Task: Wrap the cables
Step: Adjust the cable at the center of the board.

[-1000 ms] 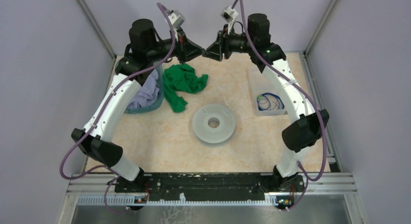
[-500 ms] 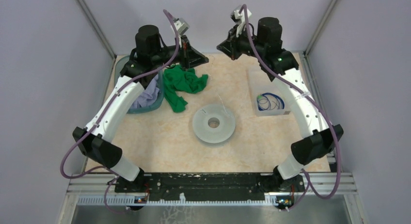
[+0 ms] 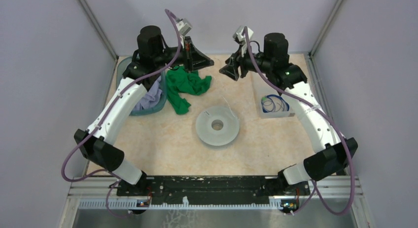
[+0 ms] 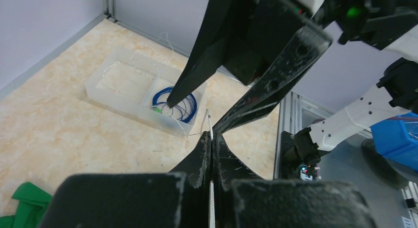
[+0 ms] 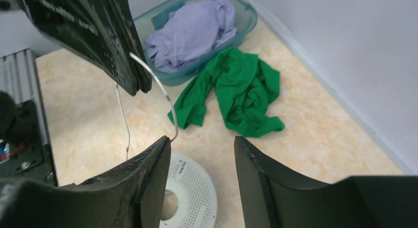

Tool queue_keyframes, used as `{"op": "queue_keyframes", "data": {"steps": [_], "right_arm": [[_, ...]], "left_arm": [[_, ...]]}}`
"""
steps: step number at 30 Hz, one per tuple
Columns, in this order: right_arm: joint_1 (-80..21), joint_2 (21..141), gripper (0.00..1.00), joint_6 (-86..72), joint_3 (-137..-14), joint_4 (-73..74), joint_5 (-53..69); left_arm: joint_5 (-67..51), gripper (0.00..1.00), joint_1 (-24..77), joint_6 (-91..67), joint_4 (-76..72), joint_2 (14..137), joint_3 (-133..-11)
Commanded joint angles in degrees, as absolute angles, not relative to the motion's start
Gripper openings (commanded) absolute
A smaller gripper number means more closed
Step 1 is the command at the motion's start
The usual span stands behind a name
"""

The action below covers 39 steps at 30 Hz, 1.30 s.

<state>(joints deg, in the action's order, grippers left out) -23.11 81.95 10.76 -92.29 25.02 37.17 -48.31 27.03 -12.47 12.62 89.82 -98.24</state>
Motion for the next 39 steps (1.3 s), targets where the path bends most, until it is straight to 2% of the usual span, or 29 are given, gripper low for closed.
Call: {"op": "queue_keyframes", "data": {"steps": [1,7,12,14,17,18,21,24,29,34,36,39], "right_arm": [[-23.44,80.37,0.53,8.99,-89.68,19.23,45.0],[-23.44,81.47,0.53,5.87,-88.38,16.17,47.62],[-23.43,82.16,0.44,3.84,-88.21,14.13,48.81],[-23.43,82.41,0.3,3.23,-88.62,13.87,49.2],[-23.42,82.53,0.03,3.3,-90.09,15.21,48.04],[-23.39,82.45,0.0,3.52,-91.01,16.34,46.63],[-23.19,82.08,0.0,4.39,-94.83,20.23,41.15],[-22.26,81.88,0.0,2.6,-99.12,23.42,37.09],[-21.01,81.8,0.0,-1.85,-107.1,27.92,31.67],[-20.97,82.65,0.0,-4.87,-115.13,32.01,28.41],[-20.92,82.93,0.0,-6.09,-117.47,32.99,27.71],[-20.83,83.27,0.0,-7.4,-119.87,33.86,26.99]], "left_arm": [[-52.22,0.0,27.33,-15.88,9.06,88.13,-97.42],[-53.52,0.0,27.34,-17.15,7.49,87.98,-96.12],[-54.11,0.0,27.34,-17.63,6.97,88.14,-95.28],[-54.44,0.0,27.34,-17.98,6.79,88.4,-95.23],[-54.21,0.0,27.35,-18.0,6.59,88.46,-95.04],[-54.03,0.0,27.34,-17.83,6.38,88.3,-94.89],[-53.3,0.02,27.25,-16.18,5.9,87.91,-94.08],[-52.72,0.13,27.16,-13.68,5.38,87.3,-92.7],[-54.19,0.53,27.18,-9.58,3.25,85.83,-88.06],[-53.95,0.86,27.22,-7.75,0.38,84.82,-83.33],[-52.73,0.93,27.16,-7.55,-0.7,85.09,-82.07],[-51.99,0.98,27.44,-8.9,-3.08,85.9,-80.4]]}}
